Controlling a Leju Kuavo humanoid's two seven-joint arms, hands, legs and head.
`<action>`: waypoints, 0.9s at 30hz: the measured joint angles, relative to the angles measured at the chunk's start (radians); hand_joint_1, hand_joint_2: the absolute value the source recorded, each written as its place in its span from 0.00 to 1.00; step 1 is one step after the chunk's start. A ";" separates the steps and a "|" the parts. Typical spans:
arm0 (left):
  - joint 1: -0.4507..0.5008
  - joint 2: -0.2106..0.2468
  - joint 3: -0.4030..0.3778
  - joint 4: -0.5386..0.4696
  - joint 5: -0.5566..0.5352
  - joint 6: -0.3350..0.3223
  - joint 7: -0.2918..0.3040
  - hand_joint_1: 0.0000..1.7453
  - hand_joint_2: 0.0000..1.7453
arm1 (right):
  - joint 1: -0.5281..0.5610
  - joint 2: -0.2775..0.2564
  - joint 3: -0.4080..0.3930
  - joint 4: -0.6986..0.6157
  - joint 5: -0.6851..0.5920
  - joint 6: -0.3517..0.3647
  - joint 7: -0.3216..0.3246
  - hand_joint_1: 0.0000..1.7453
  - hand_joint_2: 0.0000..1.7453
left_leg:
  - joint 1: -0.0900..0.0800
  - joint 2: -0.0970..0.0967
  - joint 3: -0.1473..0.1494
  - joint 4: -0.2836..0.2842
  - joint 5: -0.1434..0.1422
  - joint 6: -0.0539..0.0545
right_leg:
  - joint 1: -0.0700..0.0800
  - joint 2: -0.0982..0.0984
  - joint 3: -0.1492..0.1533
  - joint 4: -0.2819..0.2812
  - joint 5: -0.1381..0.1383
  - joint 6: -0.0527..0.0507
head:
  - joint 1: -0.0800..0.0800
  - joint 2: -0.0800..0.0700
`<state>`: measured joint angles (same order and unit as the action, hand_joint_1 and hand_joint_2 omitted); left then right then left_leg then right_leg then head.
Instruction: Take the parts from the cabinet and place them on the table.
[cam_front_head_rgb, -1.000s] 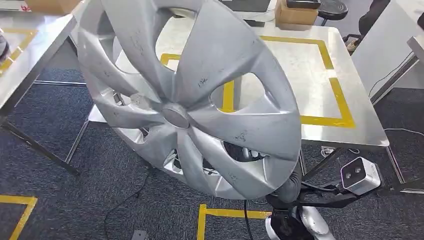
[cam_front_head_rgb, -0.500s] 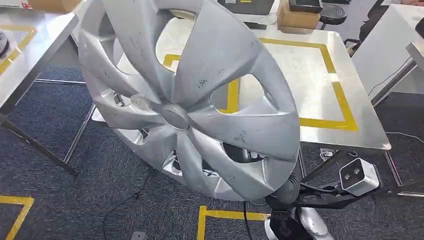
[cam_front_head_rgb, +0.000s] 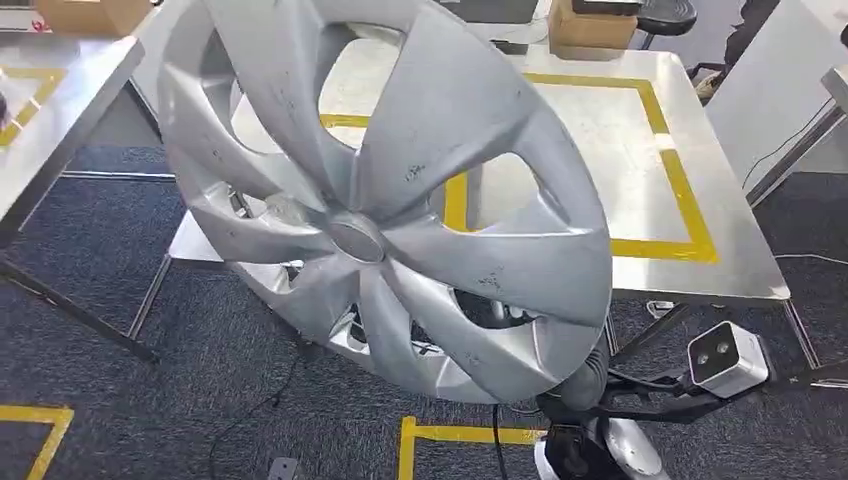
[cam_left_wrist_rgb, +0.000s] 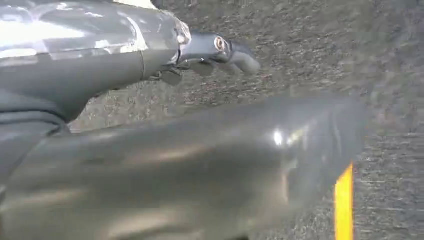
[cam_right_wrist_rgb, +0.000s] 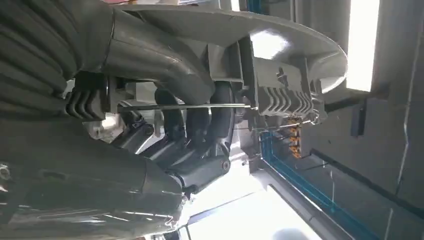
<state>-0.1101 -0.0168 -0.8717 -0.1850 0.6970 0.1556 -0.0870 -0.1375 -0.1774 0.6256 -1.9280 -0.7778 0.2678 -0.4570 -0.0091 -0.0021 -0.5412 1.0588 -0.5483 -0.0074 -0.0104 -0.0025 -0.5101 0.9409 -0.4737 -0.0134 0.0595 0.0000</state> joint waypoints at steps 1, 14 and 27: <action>-0.001 0.001 0.000 0.000 0.000 0.000 0.000 0.00 0.00 | -0.002 0.002 0.000 0.000 0.000 0.000 0.000 1.00 1.00 | 0.006 -0.002 -0.044 0.071 -0.031 -0.006 | 0.000 0.000 0.003 0.001 -0.004 -0.002 | -0.009 0.000; 0.008 0.003 0.000 0.000 -0.003 0.000 0.005 0.00 0.00 | -0.001 0.003 0.000 0.006 0.000 0.001 -0.005 1.00 1.00 | 0.028 0.013 -0.103 -0.003 0.076 0.012 | -0.011 0.004 0.024 0.085 -0.086 0.057 | -0.047 0.000; 0.001 -0.004 0.000 -0.002 -0.001 -0.002 0.000 0.00 0.00 | 0.005 0.001 -0.002 0.005 0.000 0.004 -0.010 1.00 1.00 | -0.006 0.010 -0.033 -0.013 0.014 0.043 | 0.036 0.001 -0.097 0.077 0.006 0.038 | -0.005 0.000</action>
<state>-0.1090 -0.0206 -0.8721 -0.1865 0.6962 0.1533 -0.0866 -0.1326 -0.1762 0.6233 -1.9230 -0.7778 0.2720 -0.4669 -0.0148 0.0082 -0.5739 1.0462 -0.5348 0.0354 0.0256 -0.0017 -0.6071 1.0183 -0.4674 0.0243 0.0546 0.0000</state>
